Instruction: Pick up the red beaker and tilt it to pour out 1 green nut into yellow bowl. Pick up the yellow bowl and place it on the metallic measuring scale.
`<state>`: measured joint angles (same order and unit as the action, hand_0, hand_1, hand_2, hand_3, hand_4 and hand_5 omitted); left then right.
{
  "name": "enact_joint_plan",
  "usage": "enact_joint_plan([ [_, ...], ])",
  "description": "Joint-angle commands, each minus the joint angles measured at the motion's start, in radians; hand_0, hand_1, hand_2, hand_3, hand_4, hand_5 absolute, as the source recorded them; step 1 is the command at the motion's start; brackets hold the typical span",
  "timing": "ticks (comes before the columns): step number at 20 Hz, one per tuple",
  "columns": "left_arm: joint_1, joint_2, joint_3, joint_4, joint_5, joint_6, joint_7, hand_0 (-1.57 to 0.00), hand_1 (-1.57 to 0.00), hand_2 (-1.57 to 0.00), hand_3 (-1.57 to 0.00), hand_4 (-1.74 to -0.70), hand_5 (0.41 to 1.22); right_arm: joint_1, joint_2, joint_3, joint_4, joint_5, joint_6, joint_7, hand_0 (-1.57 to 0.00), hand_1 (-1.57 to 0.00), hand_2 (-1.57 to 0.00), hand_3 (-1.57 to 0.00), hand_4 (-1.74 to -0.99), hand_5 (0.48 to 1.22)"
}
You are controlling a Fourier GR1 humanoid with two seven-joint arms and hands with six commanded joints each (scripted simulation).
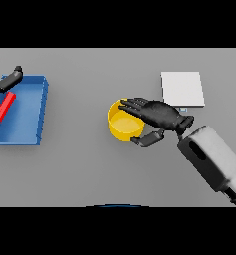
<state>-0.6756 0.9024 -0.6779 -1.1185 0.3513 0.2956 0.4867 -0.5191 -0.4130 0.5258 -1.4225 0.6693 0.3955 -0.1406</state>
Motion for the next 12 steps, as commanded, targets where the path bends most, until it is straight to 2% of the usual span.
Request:
enact_joint_plan([
  [1,0.004,0.003,0.007,0.0,0.008,-0.002,-0.013,0.0,0.0,0.0,0.0,-0.77,0.721,-0.009,0.008,0.017,0.01,0.011,0.01,0.005,0.0,0.0,0.0,0.0,-1.212,0.645],
  [2,0.001,0.003,0.01,0.001,0.011,-0.005,-0.012,0.0,0.0,0.0,0.0,-0.78,0.721,-0.031,0.018,0.025,0.031,0.016,0.016,0.01,0.0,0.0,0.0,0.0,-1.214,0.648],
  [3,0.003,0.003,0.013,0.004,0.017,-0.015,-0.022,0.0,0.0,0.0,0.0,-0.78,0.722,-0.029,0.01,0.037,0.042,0.022,0.018,-0.018,0.0,0.0,0.0,0.0,-1.217,0.651],
  [6,-0.001,0.004,0.018,0.005,0.021,-0.017,-0.025,0.0,0.0,0.0,0.0,-0.79,0.729,-0.058,0.028,0.065,0.111,0.046,0.014,-0.041,0.0,0.0,0.0,0.0,-1.228,0.656],
  [9,0.013,0.003,0.018,-0.005,0.024,-0.007,-0.031,0.0,0.0,0.0,0.0,-0.8,0.725,-0.068,0.018,0.086,0.125,0.06,0.029,-0.061,0.0,0.0,0.0,0.0,-1.249,0.669],
  [12,0.009,0.005,0.019,-0.007,0.027,-0.011,-0.024,0.0,0.0,0.0,0.0,-0.8,0.723,-0.095,0.039,0.105,0.171,0.073,0.045,-0.043,0.0,0.0,0.0,0.0,-1.265,0.68],
])
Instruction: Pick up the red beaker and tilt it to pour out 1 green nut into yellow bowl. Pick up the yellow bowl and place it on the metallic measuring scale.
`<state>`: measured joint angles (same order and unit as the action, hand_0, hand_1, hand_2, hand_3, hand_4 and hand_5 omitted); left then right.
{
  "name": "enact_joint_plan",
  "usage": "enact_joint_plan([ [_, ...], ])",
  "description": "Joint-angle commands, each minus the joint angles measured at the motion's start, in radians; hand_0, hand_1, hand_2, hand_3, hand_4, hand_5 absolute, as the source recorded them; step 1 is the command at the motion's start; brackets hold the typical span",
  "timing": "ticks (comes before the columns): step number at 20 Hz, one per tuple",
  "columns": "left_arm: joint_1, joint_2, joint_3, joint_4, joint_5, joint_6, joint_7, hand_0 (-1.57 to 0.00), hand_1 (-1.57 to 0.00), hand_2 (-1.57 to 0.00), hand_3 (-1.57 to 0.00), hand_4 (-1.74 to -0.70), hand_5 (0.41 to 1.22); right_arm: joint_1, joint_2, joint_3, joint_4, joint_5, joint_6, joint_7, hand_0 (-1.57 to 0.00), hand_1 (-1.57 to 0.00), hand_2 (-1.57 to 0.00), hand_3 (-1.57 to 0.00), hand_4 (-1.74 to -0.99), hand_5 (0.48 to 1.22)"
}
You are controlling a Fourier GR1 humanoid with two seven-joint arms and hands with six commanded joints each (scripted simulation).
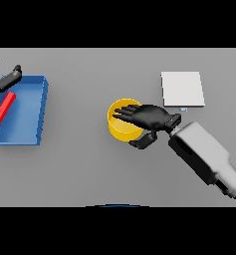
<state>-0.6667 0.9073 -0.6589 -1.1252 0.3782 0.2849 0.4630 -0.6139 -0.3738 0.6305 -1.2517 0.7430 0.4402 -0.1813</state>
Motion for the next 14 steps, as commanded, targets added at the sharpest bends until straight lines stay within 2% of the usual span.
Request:
enact_joint_plan([
  [1,-0.004,0.007,0.005,0.004,0.001,-0.004,0.003,0.0,0.0,0.0,0.0,-0.8,0.723,-0.001,-0.007,0.006,-0.001,0.0,0.012,-0.013,0.0,0.0,0.0,0.0,-1.273,0.687],
  [5,-0.001,0.004,-0.007,-0.01,-0.005,-0.002,0.013,0.0,0.0,0.0,0.0,-0.79,0.727,-0.01,0.01,0.015,0.054,0.005,0.002,-0.029,0.0,0.0,0.0,0.0,-1.281,0.702],
  [9,-0.002,0.009,-0.005,-0.021,-0.004,0.007,0.02,0.0,0.0,0.0,0.0,-0.79,0.729,-0.02,0.018,0.022,0.084,0.004,-0.01,-0.077,0.0,0.0,-0.02,-0.04,-1.289,0.721],
  [12,0.0,0.006,-0.012,-0.041,-0.008,0.021,0.037,0.0,0.0,0.0,0.0,-0.79,0.732,-0.007,0.029,0.019,0.087,0.0,-0.007,-0.052,0.0,-0.01,-0.08,-0.12,-1.333,0.8],
  [13,0.0,0.001,-0.012,-0.03,-0.008,0.021,0.035,0.0,0.0,0.0,0.0,-0.8,0.73,-0.024,0.041,0.018,0.101,0.002,-0.009,-0.041,-0.07,-0.07,-0.14,-0.18,-1.365,0.838],
  [14,-0.002,0.001,-0.01,-0.03,-0.005,0.018,0.037,0.0,0.0,0.0,0.0,-0.8,0.73,-0.018,0.029,0.02,0.092,0.001,-0.003,-0.055,-0.17,-0.14,-0.2,-0.24,-1.396,0.875],
])
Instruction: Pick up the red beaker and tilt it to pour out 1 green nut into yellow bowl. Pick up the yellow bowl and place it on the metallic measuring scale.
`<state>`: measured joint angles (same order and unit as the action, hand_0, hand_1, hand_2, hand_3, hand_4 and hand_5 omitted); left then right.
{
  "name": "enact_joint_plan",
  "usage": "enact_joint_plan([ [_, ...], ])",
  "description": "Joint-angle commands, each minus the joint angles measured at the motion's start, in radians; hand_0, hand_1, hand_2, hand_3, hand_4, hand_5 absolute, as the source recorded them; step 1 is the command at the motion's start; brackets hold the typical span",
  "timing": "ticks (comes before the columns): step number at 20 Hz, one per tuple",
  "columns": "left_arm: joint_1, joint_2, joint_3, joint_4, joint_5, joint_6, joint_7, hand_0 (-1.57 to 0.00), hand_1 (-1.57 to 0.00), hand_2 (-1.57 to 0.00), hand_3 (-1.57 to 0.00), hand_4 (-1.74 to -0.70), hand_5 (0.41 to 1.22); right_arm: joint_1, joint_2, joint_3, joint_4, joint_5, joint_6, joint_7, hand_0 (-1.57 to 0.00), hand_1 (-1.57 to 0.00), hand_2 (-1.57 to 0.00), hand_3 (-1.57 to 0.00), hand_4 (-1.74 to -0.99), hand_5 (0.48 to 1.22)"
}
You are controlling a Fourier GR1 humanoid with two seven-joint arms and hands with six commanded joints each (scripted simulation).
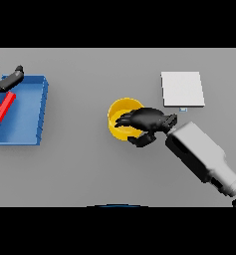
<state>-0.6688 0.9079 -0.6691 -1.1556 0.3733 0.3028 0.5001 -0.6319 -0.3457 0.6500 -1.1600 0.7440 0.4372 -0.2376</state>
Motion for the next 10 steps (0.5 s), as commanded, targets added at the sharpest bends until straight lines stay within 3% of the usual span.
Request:
enact_joint_plan([
  [1,-0.002,0.001,-0.004,-0.007,-0.007,0.007,0.005,0.0,0.0,0.0,0.0,-0.79,0.729,0.003,-0.004,0.005,-0.001,0.005,-0.002,-0.008,-0.32,-0.26,-0.29,-0.33,-1.436,0.944],
  [2,-0.004,0.004,-0.001,-0.001,-0.006,0.0,-0.003,0.0,0.0,0.0,0.0,-0.79,0.729,0.003,-0.004,0.011,-0.008,0.007,0.0,-0.001,-0.47,-0.38,-0.38,-0.42,-1.479,0.999],
  [4,0.004,0.003,-0.007,-0.009,-0.011,0.01,-0.001,0.0,0.0,0.0,0.0,-0.79,0.732,-0.006,-0.002,0.016,0.001,0.013,0.004,0.001,-0.78,-0.65,-0.59,-0.83,-1.469,1.079],
  [5,0.005,0.002,-0.002,0.0,-0.008,0.01,-0.011,0.0,0.0,0.0,0.0,-0.79,0.733,-0.004,-0.003,0.014,-0.003,0.005,0.014,0.003,-0.94,-0.81,-0.79,-0.98,-1.521,1.108],
  [7,0.009,0.007,0.001,-0.016,-0.001,0.012,-0.004,0.0,0.0,0.0,0.0,-0.79,0.736,-0.008,-0.006,0.015,-0.003,-0.003,0.02,-0.007,-1.17,-1.08,-1.07,-1.03,-1.594,1.148],
  [10,0.011,0.009,-0.006,-0.022,-0.007,0.012,0.001,0.0,0.0,0.0,0.0,-0.79,0.732,-0.004,-0.021,0.016,-0.021,-0.003,0.024,-0.01,-1.36,-1.32,-1.31,-1.11,-1.659,1.184],
])
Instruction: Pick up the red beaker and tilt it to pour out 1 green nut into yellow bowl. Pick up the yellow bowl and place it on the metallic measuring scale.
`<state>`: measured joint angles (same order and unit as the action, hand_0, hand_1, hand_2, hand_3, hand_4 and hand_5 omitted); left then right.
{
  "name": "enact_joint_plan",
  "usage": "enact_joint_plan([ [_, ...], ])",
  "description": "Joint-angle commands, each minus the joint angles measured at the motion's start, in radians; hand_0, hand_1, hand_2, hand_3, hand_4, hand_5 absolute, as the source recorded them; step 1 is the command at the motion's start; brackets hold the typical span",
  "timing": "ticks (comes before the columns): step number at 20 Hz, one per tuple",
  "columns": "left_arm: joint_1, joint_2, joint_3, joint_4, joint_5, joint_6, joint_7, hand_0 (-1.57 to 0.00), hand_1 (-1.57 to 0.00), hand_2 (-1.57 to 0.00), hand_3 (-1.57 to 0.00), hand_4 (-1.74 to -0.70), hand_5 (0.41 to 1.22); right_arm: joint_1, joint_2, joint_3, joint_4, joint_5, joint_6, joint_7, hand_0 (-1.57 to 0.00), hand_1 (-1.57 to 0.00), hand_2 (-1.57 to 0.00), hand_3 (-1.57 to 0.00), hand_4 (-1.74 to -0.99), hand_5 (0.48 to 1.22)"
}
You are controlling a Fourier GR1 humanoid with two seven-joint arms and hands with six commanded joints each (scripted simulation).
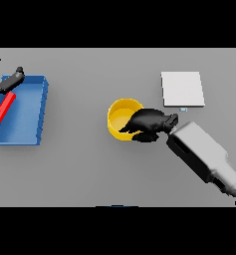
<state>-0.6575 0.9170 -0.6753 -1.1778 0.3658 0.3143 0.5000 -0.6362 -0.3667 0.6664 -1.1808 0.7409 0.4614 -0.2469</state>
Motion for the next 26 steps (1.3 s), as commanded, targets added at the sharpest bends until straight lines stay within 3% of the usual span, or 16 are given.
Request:
enact_joint_plan([
  [1,0.0,-0.002,-0.001,0.008,-0.003,0.0,-0.004,0.0,0.0,0.0,0.0,-0.79,0.73,0.002,0.0,-0.001,-0.005,0.001,0.001,0.017,-1.41,-1.37,-1.37,-1.13,-1.673,1.191],
  [6,-0.003,0.002,0.005,0.027,-0.002,-0.011,-0.017,0.0,0.0,0.0,0.0,-0.78,0.727,-0.009,-0.028,-0.034,-0.075,-0.036,0.044,0.057,-1.52,-1.51,-1.5,-1.35,-1.711,1.211],
  [8,-0.006,0.006,0.009,0.026,-0.002,-0.012,-0.02,0.0,0.0,0.0,0.0,-0.78,0.729,-0.012,-0.04,-0.051,-0.105,-0.058,0.064,0.095,-1.54,-1.53,-1.53,-1.36,-1.717,1.215],
  [11,-0.011,0.007,0.018,0.031,0.005,-0.014,-0.029,0.0,0.0,0.0,0.0,-0.79,0.737,-0.035,-0.088,-0.076,-0.142,-0.081,0.103,0.107,-1.55,-1.55,-1.55,-1.3,-1.721,1.218],
  [14,-0.005,0.012,0.017,0.028,0.005,-0.018,-0.04,0.0,0.0,0.0,0.0,-0.8,0.737,-0.042,-0.097,-0.078,-0.147,-0.092,0.116,0.121,-1.56,-1.55,-1.56,-1.35,-1.724,1.218],
  [17,-0.006,0.016,0.016,0.021,0.0,-0.016,-0.038,0.0,0.0,0.0,0.0,-0.8,0.747,-0.062,-0.121,-0.103,-0.134,-0.102,0.11,0.131,-1.57,-1.56,-1.56,-1.27,-1.723,1.219],
  [18,-0.01,0.013,0.016,0.029,0.0,-0.016,-0.028,0.0,0.0,0.0,0.0,-0.79,0.748,-0.071,-0.127,-0.11,-0.124,-0.095,0.094,0.142,-1.47,-1.53,-1.57,-1.28,-1.723,1.22],
  [20,-0.016,0.018,0.012,0.019,-0.003,-0.021,-0.02,0.0,0.0,0.0,0.0,-0.79,0.753,-0.091,-0.152,-0.125,-0.112,-0.088,0.076,0.154,-1.51,-1.55,-1.57,-1.32,-1.723,1.22],
  [24,-0.015,0.012,0.024,0.032,0.012,-0.023,-0.026,0.0,0.0,0.0,0.0,-0.8,0.755,-0.128,-0.181,-0.149,-0.018,-0.079,0.035,0.155,-1.54,-1.56,-1.57,-1.42,-1.726,1.221],
  [26,-0.002,0.018,0.021,0.026,0.005,-0.016,-0.032,0.0,0.0,0.0,0.0,-0.8,0.755,-0.138,-0.202,-0.159,0.034,-0.076,0.015,0.135,-1.55,-1.56,-1.57,-1.38,-1.725,1.221],
])
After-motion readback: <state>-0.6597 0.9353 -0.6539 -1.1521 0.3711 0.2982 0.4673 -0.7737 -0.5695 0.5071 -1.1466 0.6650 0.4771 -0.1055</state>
